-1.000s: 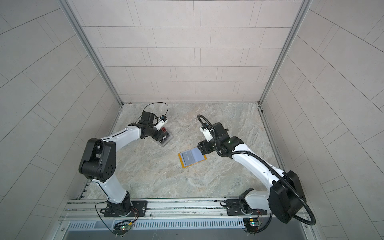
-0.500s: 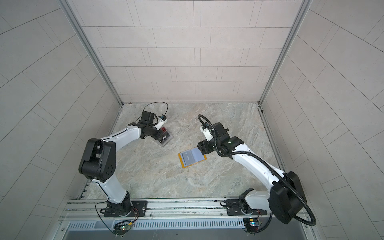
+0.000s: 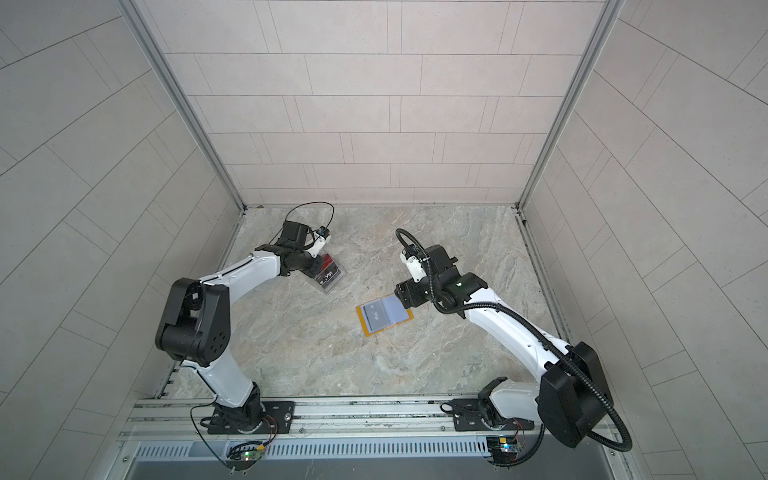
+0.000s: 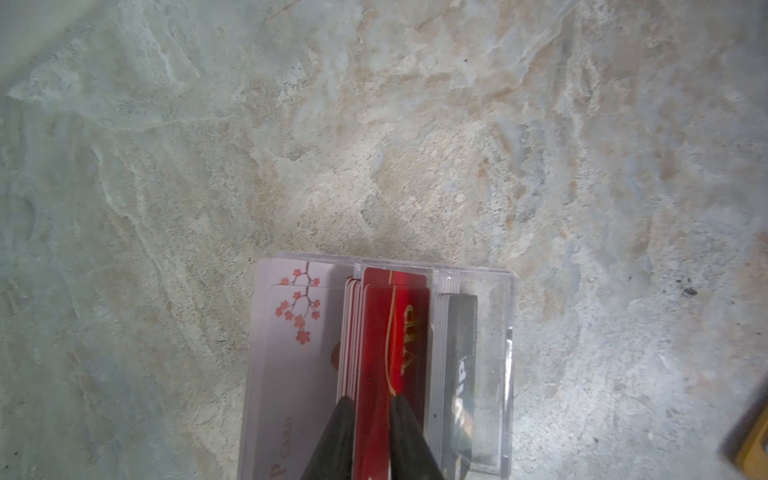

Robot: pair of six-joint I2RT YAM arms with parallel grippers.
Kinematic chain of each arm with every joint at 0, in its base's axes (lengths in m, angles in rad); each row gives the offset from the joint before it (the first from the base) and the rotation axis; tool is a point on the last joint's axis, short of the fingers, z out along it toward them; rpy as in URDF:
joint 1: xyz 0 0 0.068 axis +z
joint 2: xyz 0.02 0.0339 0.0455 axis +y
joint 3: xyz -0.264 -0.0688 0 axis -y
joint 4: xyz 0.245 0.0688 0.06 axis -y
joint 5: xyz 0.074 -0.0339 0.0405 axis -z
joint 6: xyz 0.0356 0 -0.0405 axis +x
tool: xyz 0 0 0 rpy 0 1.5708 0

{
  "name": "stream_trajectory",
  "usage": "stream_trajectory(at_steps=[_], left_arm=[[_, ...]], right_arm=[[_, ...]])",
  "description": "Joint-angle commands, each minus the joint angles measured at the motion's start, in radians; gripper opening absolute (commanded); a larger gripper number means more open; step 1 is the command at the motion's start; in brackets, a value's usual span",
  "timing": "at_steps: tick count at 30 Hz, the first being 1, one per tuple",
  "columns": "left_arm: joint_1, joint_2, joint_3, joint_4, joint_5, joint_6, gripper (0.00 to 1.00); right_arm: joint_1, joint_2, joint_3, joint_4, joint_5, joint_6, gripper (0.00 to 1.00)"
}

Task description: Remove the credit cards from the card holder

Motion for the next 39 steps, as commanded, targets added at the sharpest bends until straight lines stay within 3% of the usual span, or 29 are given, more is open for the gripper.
stream_trajectory(at_steps=[1, 15, 27, 33, 39], left_arm=[[0.007, -0.040, 0.024, 0.001, -0.036, -0.021, 0.22], [-0.017, -0.212, -0.038, 0.019, 0.023, -0.098, 0.33], [-0.153, -0.399, -0.240, 0.064, 0.073, -0.222, 0.45], [-0.235, -0.447, -0.352, 0.118, 0.113, -0.317, 0.44], [-0.330, -0.415, -0.419, 0.195, 0.152, -0.392, 0.35]], right_arm=[[-0.004, 0.010, 0.004, 0.008, 0.000, 0.007, 0.82], [-0.003, 0.020, -0.009, 0.001, -0.019, 0.012, 0.81], [0.012, 0.049, -0.025, 0.012, -0.016, 0.020, 0.81], [0.054, 0.067, -0.031, 0.017, 0.014, 0.027, 0.80], [0.086, 0.090, -0.039, 0.044, 0.023, 0.044, 0.79]])
